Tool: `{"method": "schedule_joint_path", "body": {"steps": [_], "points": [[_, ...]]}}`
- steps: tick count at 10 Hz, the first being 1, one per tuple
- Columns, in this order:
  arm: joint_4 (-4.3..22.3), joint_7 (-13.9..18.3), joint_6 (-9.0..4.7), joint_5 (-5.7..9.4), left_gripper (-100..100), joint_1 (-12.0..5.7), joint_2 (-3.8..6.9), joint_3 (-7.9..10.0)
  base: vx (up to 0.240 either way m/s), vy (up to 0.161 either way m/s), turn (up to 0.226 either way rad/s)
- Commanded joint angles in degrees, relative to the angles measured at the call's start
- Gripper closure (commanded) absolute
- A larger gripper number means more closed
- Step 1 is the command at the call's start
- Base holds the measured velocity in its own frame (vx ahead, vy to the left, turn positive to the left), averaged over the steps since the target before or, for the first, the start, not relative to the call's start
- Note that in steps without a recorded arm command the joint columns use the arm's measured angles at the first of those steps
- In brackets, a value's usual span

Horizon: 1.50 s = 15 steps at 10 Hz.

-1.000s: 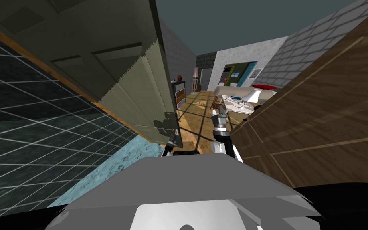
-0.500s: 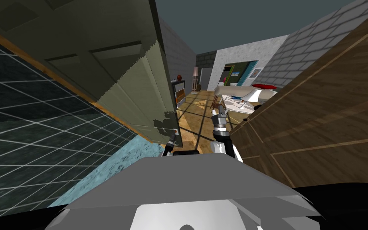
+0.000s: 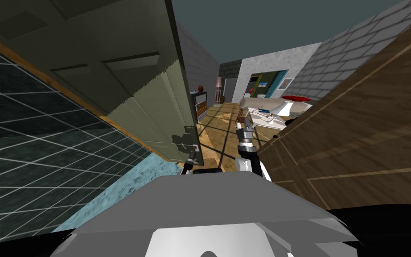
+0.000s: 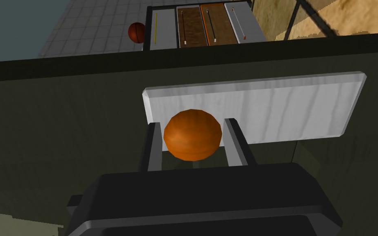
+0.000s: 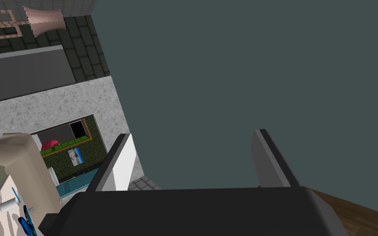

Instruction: Push the door open

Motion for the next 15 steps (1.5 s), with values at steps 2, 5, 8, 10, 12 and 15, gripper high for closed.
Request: {"method": "schedule_joint_path", "body": {"steps": [2, 5, 8, 10, 12, 15], "points": [[0.11, -0.46, -0.34, 0.84, 100, -0.96, 0.59, 2.05, 0.195, -0.076, 0.038], [0.64, -1.13, -0.24, 1.85, 100, -1.52, 0.88, 4.43, 0.207, -0.097, 0.069], [1.05, -1.64, -0.17, 2.63, 100, -1.94, 0.96, 6.24, 0.134, -0.082, 0.054], [1.26, -1.90, -0.13, 3.03, 100, -2.16, 0.96, 7.18, 0.102, -0.071, 0.076], [-0.37, -1.76, 0.58, 3.27, -100, -0.99, 1.07, 7.26, 0.015, -0.064, 0.116], [-0.91, -1.66, 0.73, 3.47, -100, -0.56, 0.69, 7.20, -0.215, -0.044, 0.034]]}}
